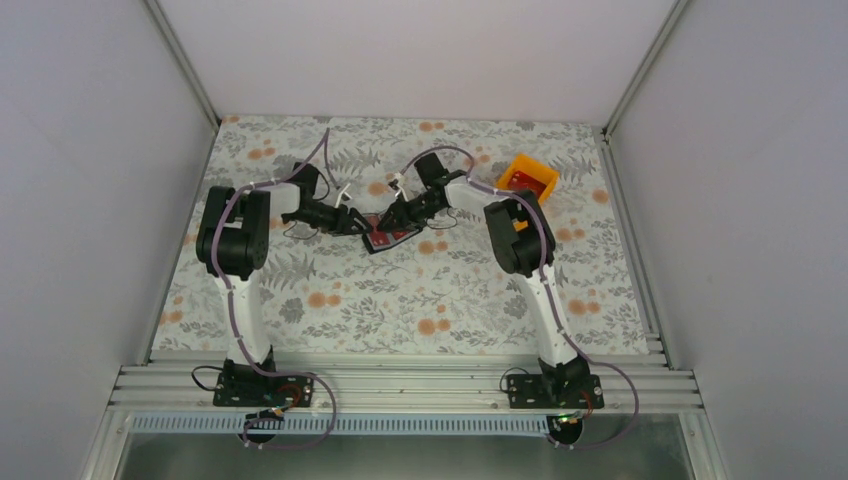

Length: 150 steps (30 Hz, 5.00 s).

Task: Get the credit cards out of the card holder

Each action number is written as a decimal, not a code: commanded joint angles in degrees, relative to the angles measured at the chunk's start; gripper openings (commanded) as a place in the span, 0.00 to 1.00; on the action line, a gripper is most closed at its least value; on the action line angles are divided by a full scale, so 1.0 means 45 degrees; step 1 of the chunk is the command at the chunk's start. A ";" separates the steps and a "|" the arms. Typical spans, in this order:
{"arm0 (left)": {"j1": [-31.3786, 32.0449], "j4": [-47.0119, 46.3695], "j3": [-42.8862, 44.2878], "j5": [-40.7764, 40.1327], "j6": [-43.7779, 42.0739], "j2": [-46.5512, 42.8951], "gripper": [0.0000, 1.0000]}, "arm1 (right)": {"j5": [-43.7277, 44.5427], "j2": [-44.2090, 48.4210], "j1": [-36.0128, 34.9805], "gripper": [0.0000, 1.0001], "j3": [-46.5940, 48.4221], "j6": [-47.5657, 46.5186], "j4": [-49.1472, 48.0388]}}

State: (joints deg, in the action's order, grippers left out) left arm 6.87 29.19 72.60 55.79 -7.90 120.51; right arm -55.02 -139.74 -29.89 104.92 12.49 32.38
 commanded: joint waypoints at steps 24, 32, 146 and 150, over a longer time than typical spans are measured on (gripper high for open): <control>0.0006 -0.0271 -0.0345 0.0188 -0.1720 -0.0658 0.02 | -0.1663 0.2350 0.0167 0.34 -0.1925 -0.2195 -0.0998; 0.0123 -0.0779 -0.1126 -0.0295 -0.2596 -0.2148 0.02 | -0.2644 0.2865 0.0257 0.05 -0.2492 -0.2726 -0.1572; 0.0074 0.5446 0.0160 0.4237 -1.0003 -0.5754 0.12 | -0.1868 0.9648 0.0744 0.04 -0.6626 -0.4464 -0.4948; 0.0076 0.5661 0.0199 0.4419 -1.0225 -0.5754 0.03 | -0.1490 0.9785 0.0744 0.04 -0.6573 -0.4711 -0.4617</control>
State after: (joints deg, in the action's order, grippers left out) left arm 7.25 55.55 73.84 73.93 -52.86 95.61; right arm -63.61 -98.04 -26.81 74.48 -6.79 10.98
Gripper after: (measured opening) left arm 0.090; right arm 0.048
